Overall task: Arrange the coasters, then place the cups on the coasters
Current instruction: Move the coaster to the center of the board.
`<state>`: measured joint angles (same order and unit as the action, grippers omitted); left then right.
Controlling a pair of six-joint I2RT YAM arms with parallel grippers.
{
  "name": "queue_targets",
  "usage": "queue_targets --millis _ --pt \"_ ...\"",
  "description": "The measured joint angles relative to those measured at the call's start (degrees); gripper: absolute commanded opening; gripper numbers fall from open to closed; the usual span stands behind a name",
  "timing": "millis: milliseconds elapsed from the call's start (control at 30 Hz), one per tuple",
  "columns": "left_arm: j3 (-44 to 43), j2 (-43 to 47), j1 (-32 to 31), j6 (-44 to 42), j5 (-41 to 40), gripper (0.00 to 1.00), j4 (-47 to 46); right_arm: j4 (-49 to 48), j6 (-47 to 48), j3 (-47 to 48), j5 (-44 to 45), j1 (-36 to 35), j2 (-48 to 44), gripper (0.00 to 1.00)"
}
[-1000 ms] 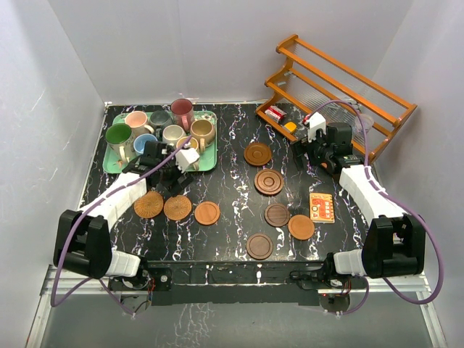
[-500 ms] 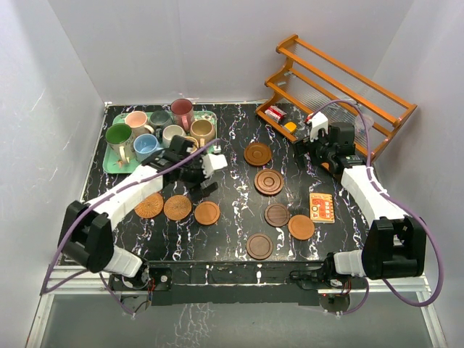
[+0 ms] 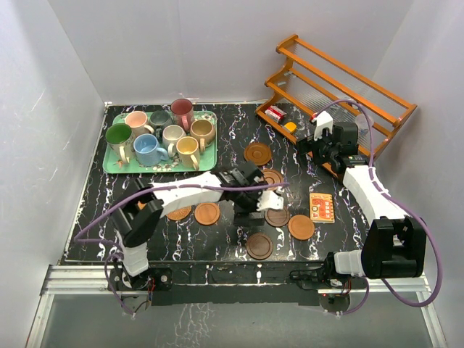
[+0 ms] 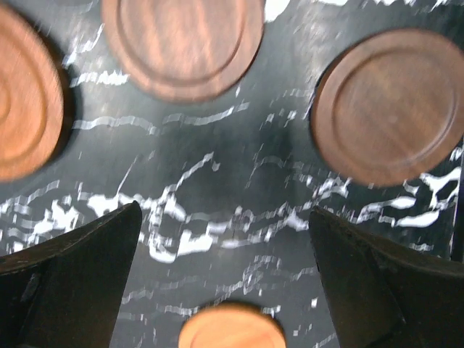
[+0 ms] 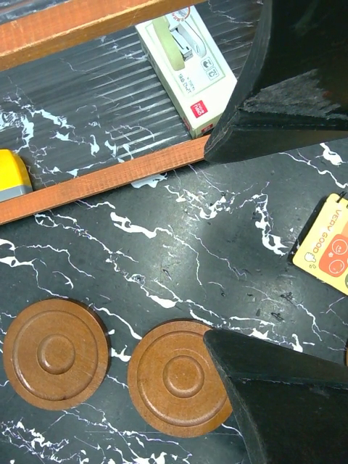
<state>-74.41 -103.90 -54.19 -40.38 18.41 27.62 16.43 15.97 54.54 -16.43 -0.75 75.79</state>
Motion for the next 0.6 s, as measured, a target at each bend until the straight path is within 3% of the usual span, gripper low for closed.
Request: queue_targets --millis 200,600 --pt "-7.3 -7.5 -4.8 4.2 -0.9 0.98 -1.5 -0.1 -0.5 0.0 0.3 0.1 -0.4 0.98" --pt "-20.6 -16.0 -7.7 23.4 -3.8 0.99 -8.5 -1.2 -3.5 0.0 3.5 2.5 -1.2 0.98"
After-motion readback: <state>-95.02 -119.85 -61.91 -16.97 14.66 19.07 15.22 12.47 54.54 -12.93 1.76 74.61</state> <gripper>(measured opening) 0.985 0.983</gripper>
